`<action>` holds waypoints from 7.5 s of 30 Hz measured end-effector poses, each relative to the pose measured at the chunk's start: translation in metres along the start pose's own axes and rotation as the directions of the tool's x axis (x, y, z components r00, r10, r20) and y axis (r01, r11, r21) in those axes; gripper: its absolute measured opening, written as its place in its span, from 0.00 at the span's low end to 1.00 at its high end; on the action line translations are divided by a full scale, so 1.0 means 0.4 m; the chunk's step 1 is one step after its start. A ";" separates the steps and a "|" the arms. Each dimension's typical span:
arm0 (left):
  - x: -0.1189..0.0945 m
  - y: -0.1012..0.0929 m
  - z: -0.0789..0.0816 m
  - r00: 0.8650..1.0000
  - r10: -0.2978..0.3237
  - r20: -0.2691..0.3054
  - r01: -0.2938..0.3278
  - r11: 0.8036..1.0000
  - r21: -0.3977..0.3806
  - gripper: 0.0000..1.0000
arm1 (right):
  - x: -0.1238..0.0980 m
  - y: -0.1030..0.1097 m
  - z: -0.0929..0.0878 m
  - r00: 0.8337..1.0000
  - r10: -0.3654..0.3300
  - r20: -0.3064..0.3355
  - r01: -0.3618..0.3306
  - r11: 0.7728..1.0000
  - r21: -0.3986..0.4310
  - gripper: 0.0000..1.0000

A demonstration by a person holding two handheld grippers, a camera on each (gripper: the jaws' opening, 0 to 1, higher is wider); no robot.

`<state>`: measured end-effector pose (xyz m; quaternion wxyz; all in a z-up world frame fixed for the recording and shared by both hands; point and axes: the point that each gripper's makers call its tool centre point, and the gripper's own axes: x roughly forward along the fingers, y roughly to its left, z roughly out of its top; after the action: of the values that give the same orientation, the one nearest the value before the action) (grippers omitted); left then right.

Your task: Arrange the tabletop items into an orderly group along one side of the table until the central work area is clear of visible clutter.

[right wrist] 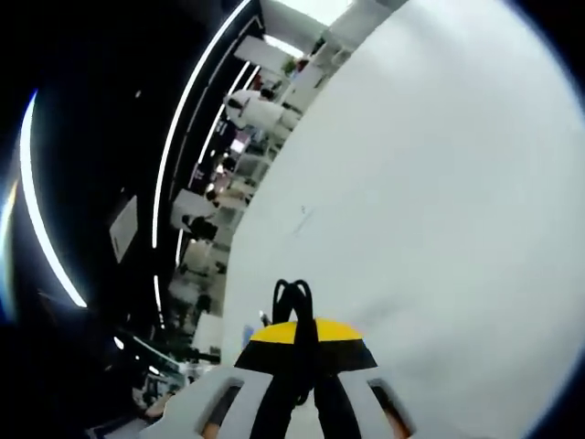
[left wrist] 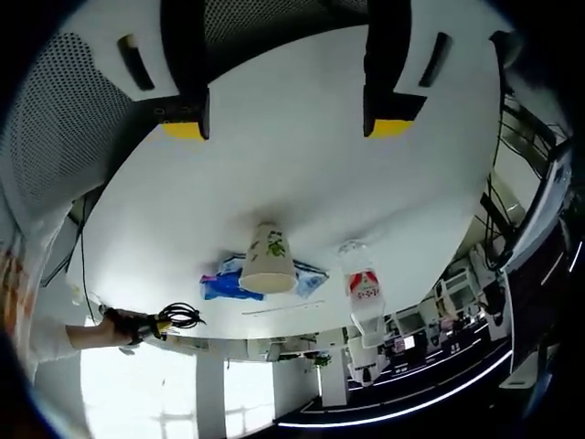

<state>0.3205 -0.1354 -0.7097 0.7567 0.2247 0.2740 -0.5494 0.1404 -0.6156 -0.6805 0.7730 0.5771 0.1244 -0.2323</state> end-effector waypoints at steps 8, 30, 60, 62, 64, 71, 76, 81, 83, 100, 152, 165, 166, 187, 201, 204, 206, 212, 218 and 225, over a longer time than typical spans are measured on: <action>-0.003 0.006 -0.001 1.000 0.012 -0.004 -0.012 1.000 0.000 0.67 | 0.010 -0.076 -0.001 0.999 -0.046 0.008 0.046 0.997 0.070 0.00; -0.011 0.006 0.017 0.999 0.033 0.010 -0.033 0.999 0.001 0.68 | -0.026 -0.152 -0.094 0.993 -0.103 -0.056 0.109 0.987 0.122 0.00; -0.009 0.009 0.012 0.999 0.040 0.010 -0.040 0.999 0.012 0.67 | -0.097 -0.231 -0.186 0.976 -0.188 -0.113 0.185 0.982 -0.036 0.03; -0.009 0.009 0.011 0.999 0.041 0.007 -0.041 0.999 0.011 0.67 | -0.095 -0.232 -0.187 0.977 -0.179 -0.119 0.171 0.982 -0.077 0.04; -0.009 0.009 0.012 0.999 0.044 0.007 -0.044 0.999 0.006 0.67 | -0.093 -0.231 -0.188 0.976 -0.178 -0.127 0.166 0.981 -0.101 0.04; -0.005 0.003 0.006 1.000 0.020 -0.006 -0.020 1.000 0.002 0.67 | -0.106 -0.186 -0.206 0.971 -0.222 -0.089 0.145 0.843 -0.519 0.32; -0.005 -0.001 0.005 1.000 0.010 -0.008 -0.010 1.000 -0.007 0.67 | -0.113 -0.130 -0.218 0.981 -0.192 -0.026 0.141 0.800 -0.583 0.51; -0.004 -0.007 0.006 1.000 -0.008 -0.003 0.008 1.000 -0.010 0.68 | -0.111 -0.050 -0.224 0.995 -0.099 0.024 0.094 0.800 -0.592 0.55; -0.003 -0.013 0.008 1.000 -0.020 0.003 0.020 1.000 -0.014 0.69 | -0.115 -0.033 -0.231 0.996 -0.088 0.024 0.085 0.794 -0.602 0.60; -0.015 -0.013 0.052 0.994 -0.035 0.105 0.043 0.996 -0.074 0.79 | -0.172 -0.039 -0.282 0.989 -0.142 0.033 0.124 0.705 -0.699 0.85; 0.266 -0.062 0.497 0.982 -0.118 0.144 0.128 0.990 -0.065 0.74 | -0.163 -0.018 -0.370 0.991 -0.055 -0.125 -0.039 0.764 -0.644 0.76; 0.437 -0.113 0.527 0.978 -0.204 -0.034 0.204 0.979 -0.015 0.64 | -0.077 0.052 -0.368 0.983 -0.008 -0.182 -0.110 0.769 -0.629 0.62; 0.446 -0.114 0.530 0.977 -0.207 -0.040 0.207 0.978 -0.016 0.64 | -0.071 0.058 -0.367 0.983 -0.002 -0.184 -0.116 0.771 -0.626 0.61; 0.594 -0.129 0.459 0.936 -0.254 -0.243 0.235 0.966 -0.106 0.41 | 0.189 0.117 -0.429 0.958 -0.064 -0.280 -0.101 0.837 -0.537 0.35; 0.579 -0.128 0.433 0.917 -0.250 -0.311 0.220 0.967 -0.126 0.00 | 0.218 0.091 -0.411 0.953 -0.095 -0.287 -0.067 0.861 -0.505 0.00; 0.554 -0.138 0.451 0.918 -0.266 -0.295 0.225 0.960 -0.165 0.00 | 0.200 0.113 -0.388 0.960 -0.057 -0.276 -0.086 0.873 -0.480 0.00; 0.541 -0.146 0.473 0.925 -0.271 -0.265 0.230 0.957 -0.175 0.00 | 0.188 0.121 -0.376 0.961 -0.046 -0.274 -0.095 0.873 -0.479 0.00; 0.487 -0.191 0.548 0.930 -0.331 -0.159 0.281 0.920 -0.272 0.00 | 0.122 0.147 -0.304 0.970 -0.001 -0.241 -0.122 0.861 -0.493 0.00; 0.444 -0.263 0.594 0.933 -0.347 -0.097 0.309 0.909 -0.280 0.00 | 0.074 0.171 -0.220 0.982 0.021 -0.186 -0.118 0.838 -0.533 0.00; 0.433 -0.363 0.644 0.925 -0.377 -0.042 0.355 0.899 -0.256 0.00 | 0.026 0.167 -0.129 0.992 0.016 -0.125 -0.086 0.812 -0.577 0.00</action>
<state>0.2678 -0.4661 -0.6370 0.6484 0.0991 0.4106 -0.6334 0.1870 -0.5539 -0.6451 0.9097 0.3291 0.2179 -0.1292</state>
